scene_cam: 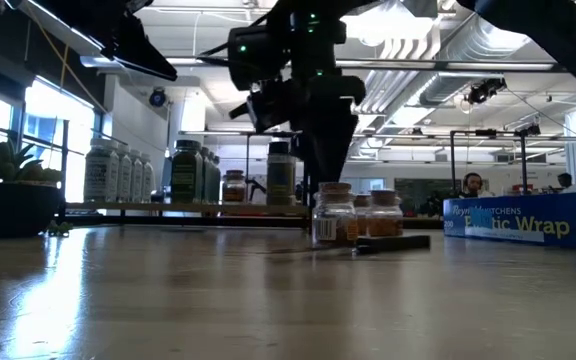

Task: Shelf spices
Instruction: Put the brown lid seasoning bottle on the shelf

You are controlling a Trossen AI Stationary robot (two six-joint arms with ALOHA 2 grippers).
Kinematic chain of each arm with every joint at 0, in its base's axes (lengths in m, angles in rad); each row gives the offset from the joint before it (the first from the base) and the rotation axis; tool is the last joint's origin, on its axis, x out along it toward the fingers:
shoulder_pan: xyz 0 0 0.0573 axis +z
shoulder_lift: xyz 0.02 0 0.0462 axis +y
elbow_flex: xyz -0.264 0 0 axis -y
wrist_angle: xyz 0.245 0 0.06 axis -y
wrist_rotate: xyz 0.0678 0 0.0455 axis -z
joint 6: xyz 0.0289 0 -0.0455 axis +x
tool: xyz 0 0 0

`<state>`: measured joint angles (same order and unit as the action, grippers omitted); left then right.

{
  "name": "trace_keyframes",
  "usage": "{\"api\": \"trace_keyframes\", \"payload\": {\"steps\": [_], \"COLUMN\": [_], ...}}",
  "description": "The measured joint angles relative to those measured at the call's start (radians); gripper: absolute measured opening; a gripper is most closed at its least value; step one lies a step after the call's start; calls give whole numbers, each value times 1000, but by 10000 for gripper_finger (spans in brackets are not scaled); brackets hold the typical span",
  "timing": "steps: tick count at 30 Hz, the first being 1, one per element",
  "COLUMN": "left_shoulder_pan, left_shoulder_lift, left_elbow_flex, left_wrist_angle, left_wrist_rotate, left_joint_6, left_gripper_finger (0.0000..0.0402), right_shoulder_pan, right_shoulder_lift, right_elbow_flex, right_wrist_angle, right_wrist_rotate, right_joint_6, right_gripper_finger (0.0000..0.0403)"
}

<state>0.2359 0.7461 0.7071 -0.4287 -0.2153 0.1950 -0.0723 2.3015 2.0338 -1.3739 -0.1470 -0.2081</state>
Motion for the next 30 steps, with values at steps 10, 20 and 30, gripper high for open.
{"api": "trace_keyframes", "payload": {"steps": [10,20,30], "left_shoulder_pan": [0,0,0], "left_shoulder_lift": [0,0,0], "left_elbow_flex": [0,0,-2], "left_wrist_angle": [-65,-64,8], "left_wrist_rotate": [0,0,8], "left_joint_6": [-11,-26,-10], "left_gripper_finger": [183,183,183], "right_shoulder_pan": [4,72,128], "right_shoulder_lift": [-160,-308,-295], "right_elbow_flex": [-189,-532,-514], "right_wrist_angle": [-68,174,264], "right_wrist_rotate": [123,216,284], "right_joint_6": [-2,-123,-165], "right_gripper_finger": [254,254,255]}}
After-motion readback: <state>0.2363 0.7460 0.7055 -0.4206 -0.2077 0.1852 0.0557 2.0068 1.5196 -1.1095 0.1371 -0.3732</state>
